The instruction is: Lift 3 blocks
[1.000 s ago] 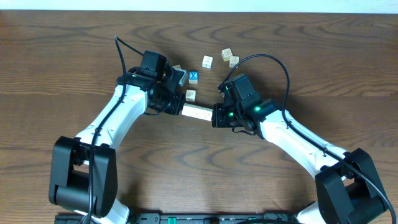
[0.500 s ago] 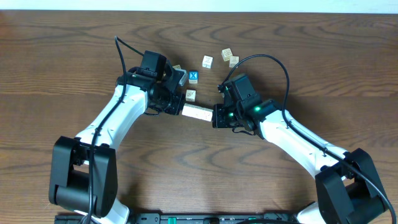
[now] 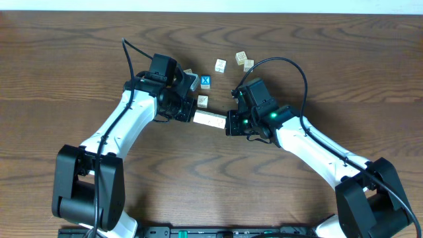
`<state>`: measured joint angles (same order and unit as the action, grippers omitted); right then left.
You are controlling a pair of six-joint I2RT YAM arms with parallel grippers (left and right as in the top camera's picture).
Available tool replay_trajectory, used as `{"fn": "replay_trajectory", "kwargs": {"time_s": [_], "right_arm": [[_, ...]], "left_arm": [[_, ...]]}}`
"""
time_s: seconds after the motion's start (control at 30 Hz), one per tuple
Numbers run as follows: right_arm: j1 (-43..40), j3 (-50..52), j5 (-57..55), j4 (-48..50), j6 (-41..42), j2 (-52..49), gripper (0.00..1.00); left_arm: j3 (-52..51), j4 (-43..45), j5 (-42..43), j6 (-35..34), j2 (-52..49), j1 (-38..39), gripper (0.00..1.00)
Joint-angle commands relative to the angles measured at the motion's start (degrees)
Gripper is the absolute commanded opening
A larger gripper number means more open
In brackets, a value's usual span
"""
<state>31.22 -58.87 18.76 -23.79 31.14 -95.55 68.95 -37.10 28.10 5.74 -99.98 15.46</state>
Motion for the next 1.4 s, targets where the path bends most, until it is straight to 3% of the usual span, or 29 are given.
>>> {"fn": "replay_trajectory", "kwargs": {"time_s": [0.0, 1.37], "right_arm": [[1.42, -3.82, 6.32, 1.75, -1.31, 1.60, 0.01], [1.33, -8.37, 5.07, -2.86, -4.02, 1.60, 0.01]], "left_arm": [[1.97, -0.20, 8.37, -0.98, 0.57, 2.99, 0.07], [2.23, -0.17, 8.35, -1.57, 3.26, 2.99, 0.07]]}}
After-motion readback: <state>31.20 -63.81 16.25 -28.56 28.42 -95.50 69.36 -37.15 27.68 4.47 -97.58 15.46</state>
